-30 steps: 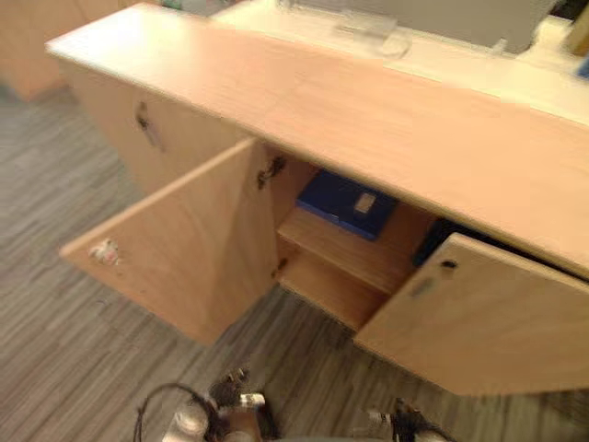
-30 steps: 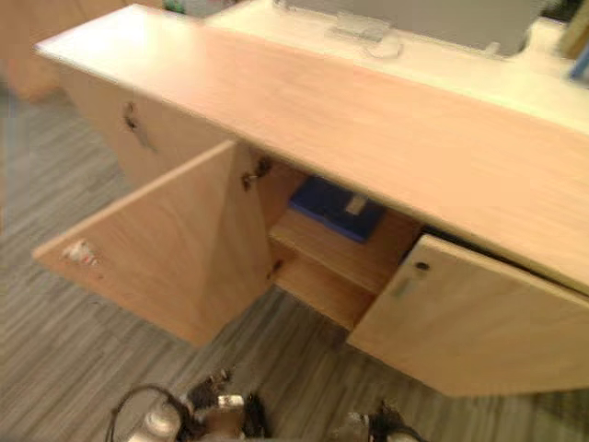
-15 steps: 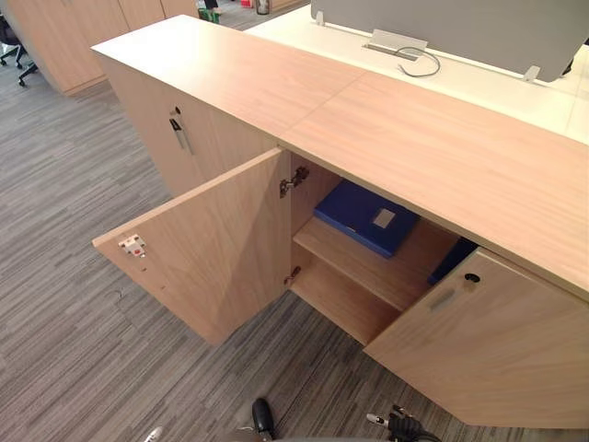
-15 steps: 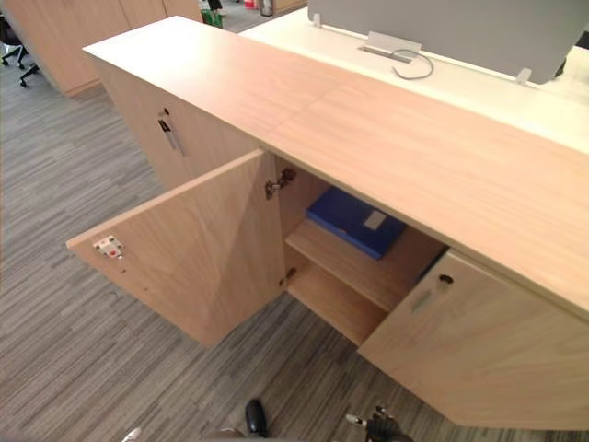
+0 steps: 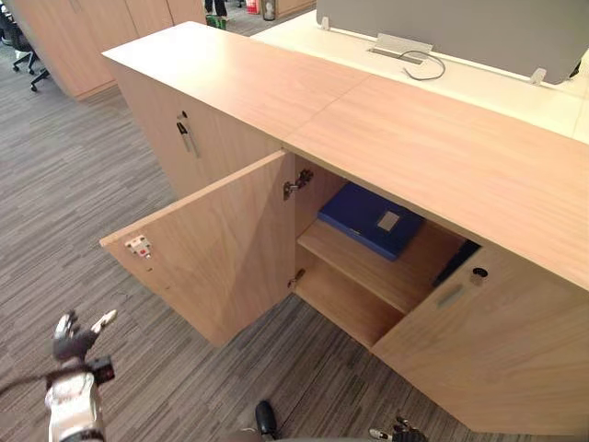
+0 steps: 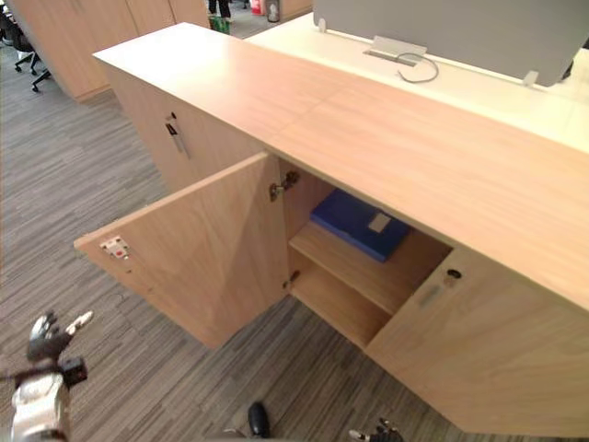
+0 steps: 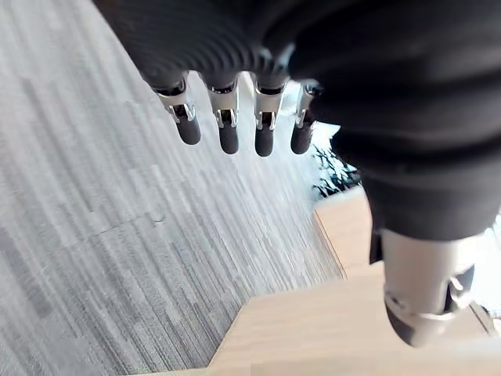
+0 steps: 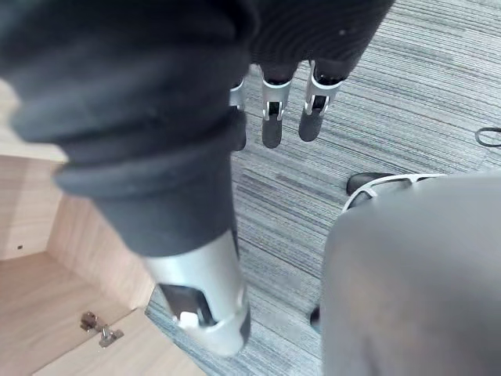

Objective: Walk over to the cabinet, pick up the folder, carry it to the office cabinet, place the folder inside the office cabinet, then close the office cabinet door

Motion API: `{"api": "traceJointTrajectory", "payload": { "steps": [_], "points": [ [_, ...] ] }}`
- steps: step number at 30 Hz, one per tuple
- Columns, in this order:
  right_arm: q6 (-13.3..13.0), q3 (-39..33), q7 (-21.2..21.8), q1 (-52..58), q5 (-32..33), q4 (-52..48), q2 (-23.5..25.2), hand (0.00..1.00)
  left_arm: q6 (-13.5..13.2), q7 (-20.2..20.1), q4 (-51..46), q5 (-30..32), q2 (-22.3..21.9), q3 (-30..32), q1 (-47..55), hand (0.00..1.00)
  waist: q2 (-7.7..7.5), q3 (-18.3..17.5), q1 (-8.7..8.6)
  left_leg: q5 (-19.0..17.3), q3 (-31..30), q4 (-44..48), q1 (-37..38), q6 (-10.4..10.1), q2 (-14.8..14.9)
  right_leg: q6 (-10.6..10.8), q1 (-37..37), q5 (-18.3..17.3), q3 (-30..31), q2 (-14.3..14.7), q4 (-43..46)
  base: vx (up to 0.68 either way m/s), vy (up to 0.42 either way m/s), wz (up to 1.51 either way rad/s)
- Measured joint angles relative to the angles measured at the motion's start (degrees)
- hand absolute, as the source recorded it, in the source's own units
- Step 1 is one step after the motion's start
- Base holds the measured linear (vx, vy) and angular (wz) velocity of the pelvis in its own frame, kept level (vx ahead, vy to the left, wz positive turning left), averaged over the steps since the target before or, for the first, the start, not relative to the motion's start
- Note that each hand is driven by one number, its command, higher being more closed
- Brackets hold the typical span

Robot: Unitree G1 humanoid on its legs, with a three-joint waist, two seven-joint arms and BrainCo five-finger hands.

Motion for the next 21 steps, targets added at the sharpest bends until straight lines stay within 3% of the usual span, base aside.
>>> {"api": "traceJointTrajectory", "payload": {
  "steps": [4, 7, 9, 10, 11, 12, 14, 17, 18, 21],
  "points": [
    [-0.1, 2.1, 0.3, 0.0, 0.4, 0.0, -0.4, 0.00, -0.7, 0.5, -1.1, 11.8, 4.4, -10.6, -4.0, 0.00, -0.48, -0.3, -0.05, -0.6, 0.2, 0.0, 1.2, -0.2, 0.5, -0.3, 0.0, -0.1, 1.2, 0.2, 1.9, 0.08, -0.019, -0.02],
    [-0.1, 2.2, 0.4, 0.0, 1.0, 0.2, -0.5, 0.00, -0.4, 2.2, 1.9, 12.4, 5.7, -14.1, -5.6, 0.00, -0.42, -0.9, -0.13, -0.7, 0.1, 0.3, 1.6, -0.3, 1.6, -1.5, -1.0, -0.1, 2.3, 1.0, 4.8, 0.05, -0.043, 0.04],
    [-0.3, 2.2, 0.3, -0.3, 1.9, 0.5, -1.4, 0.00, -0.1, 2.6, 3.8, 12.3, 5.9, -17.2, -5.7, 0.00, 0.92, -0.8, 0.05, -0.2, -0.7, 0.4, 1.7, -0.9, 4.6, -3.1, -4.1, -2.6, 3.2, 2.4, 9.3, 0.03, -0.100, 0.12],
    [-0.5, 2.2, 0.3, -0.9, 1.9, 1.3, -1.7, 0.00, 0.2, 2.8, 5.3, 12.2, 6.1, -18.1, -5.7, 0.00, 0.89, -0.8, 0.11, 0.1, -1.0, 0.4, 2.1, -1.4, 5.5, -2.5, -4.3, -2.4, 2.6, 2.9, 3.9, -0.07, -0.127, 0.20],
    [-0.5, 2.1, 0.1, -1.5, 1.9, 2.6, -1.6, 0.00, 0.8, 2.8, 6.4, 11.9, 7.5, -20.6, -5.7, 0.00, -0.39, -1.4, 0.23, 0.2, -1.4, 0.4, 2.3, -2.4, 4.6, 0.2, -5.6, 4.0, 2.5, 1.7, 0.6, -0.10, -0.102, 0.39],
    [-0.5, 1.8, -0.1, -1.4, 1.9, 3.4, -1.7, 0.00, 1.1, 2.8, 6.7, 11.9, 7.5, -22.7, -5.8, 0.00, -0.18, -1.6, -0.04, 0.4, -2.8, 0.3, 2.3, -2.9, 4.8, 0.3, -5.2, 3.4, 2.3, 1.8, 1.1, -0.07, -0.110, 0.48],
    [-0.8, 1.7, -0.6, -2.4, 1.9, 5.3, -3.2, 0.00, 1.3, 2.8, 6.7, 14.7, 8.5, -31.2, -4.8, 0.00, 1.50, -1.9, 1.67, 0.8, -3.3, 0.3, 2.0, -3.5, 5.5, 0.2, -5.1, 3.5, 2.2, 2.5, 0.6, -0.05, -0.108, 0.24],
    [-0.9, 1.6, -1.3, -3.1, 1.9, 6.7, -4.1, 0.00, 1.4, 1.8, 5.7, 19.7, 9.3, -41.2, -2.6, 0.00, 3.06, -2.6, 1.76, 1.0, -3.6, 0.1, 1.3, -3.6, 5.5, 0.5, -5.5, 4.0, 2.2, 2.5, 0.3, -0.06, -0.013, 0.04],
    [-0.9, 1.7, -1.7, -3.4, 2.0, 7.4, -4.0, 0.00, 0.9, 0.7, 3.8, 21.9, 9.7, -46.2, -1.7, 0.00, 3.21, -2.7, 1.73, 1.0, -3.7, 0.1, 1.2, -3.6, 5.4, 0.7, -5.6, 4.4, 2.2, 2.3, 0.1, -0.06, 0.047, -0.02],
    [-1.0, 1.5, -2.5, -4.0, 2.2, 8.3, -3.6, 0.00, -5.2, -1.7, -2.7, 26.0, 8.8, -59.6, -0.7, 0.00, 3.22, -2.7, 1.33, 0.9, -3.6, 0.1, 0.8, -3.2, 4.5, 1.7, -5.9, 5.2, 2.6, 1.5, -0.2, -0.06, 0.075, -0.05]
  ]
}}
